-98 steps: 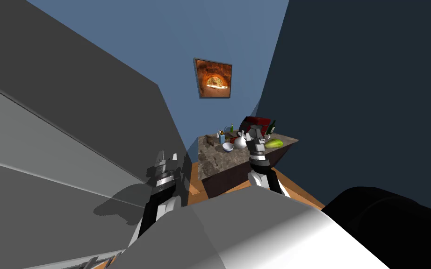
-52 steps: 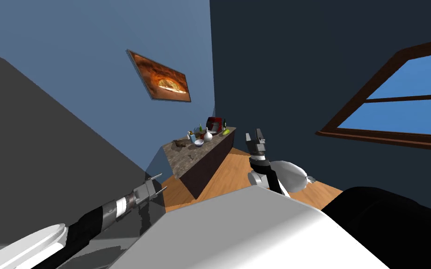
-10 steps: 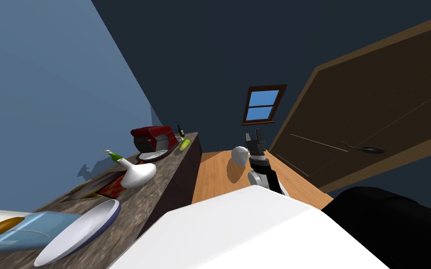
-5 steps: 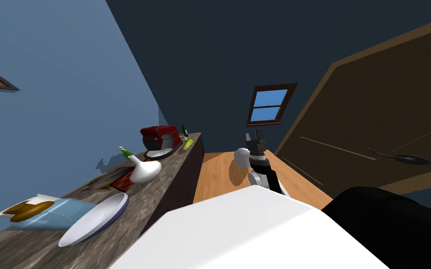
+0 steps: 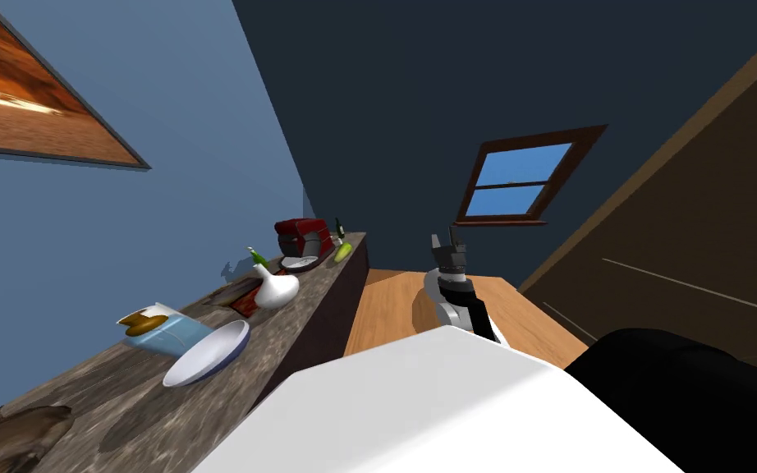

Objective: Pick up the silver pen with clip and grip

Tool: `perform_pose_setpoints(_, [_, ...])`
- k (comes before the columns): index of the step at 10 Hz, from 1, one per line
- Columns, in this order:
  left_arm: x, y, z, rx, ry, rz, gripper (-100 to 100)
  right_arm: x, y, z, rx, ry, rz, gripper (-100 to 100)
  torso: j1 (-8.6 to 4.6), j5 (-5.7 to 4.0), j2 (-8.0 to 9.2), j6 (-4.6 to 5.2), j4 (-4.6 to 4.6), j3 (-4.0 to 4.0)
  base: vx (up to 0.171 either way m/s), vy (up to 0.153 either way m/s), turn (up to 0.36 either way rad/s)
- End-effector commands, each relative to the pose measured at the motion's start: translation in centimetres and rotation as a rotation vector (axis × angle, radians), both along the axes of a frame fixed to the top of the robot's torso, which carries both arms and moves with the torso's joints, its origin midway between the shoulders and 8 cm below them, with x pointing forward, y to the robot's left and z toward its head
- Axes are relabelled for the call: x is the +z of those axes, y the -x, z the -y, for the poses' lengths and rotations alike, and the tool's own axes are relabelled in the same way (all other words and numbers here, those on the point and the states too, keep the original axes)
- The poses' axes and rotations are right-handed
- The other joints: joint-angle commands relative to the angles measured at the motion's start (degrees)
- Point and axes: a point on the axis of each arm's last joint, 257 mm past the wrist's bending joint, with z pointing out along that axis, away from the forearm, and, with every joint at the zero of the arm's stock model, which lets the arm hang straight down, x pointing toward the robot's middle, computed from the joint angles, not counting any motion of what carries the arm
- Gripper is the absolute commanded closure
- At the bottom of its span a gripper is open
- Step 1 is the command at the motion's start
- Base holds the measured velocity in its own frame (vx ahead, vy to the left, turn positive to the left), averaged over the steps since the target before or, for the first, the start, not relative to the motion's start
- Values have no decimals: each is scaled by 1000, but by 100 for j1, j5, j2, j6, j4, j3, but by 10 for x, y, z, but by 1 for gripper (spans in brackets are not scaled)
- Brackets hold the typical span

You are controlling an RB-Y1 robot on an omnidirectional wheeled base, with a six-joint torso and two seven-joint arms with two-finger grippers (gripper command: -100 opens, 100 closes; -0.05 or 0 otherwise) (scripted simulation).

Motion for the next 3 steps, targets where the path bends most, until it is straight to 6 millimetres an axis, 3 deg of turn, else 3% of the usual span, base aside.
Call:
perform_pose_setpoints(1, [6,-10,0,-45,1,-1,100,0,0,0,0,0,0,0,0,0,0,0,0,0,104,-29,242])
perform_pose_setpoints(2, [4,-6,-1,-27,0,-1,100,0,0,0,0,0,0,0,1,0,4,2,0,2,42,-14,43])
perform_pose_setpoints(3, [4,-6,-1,-31,1,-2,0,0,0,0,0,0,0,0,9,4,21,7,3,10,8,-4,-9])
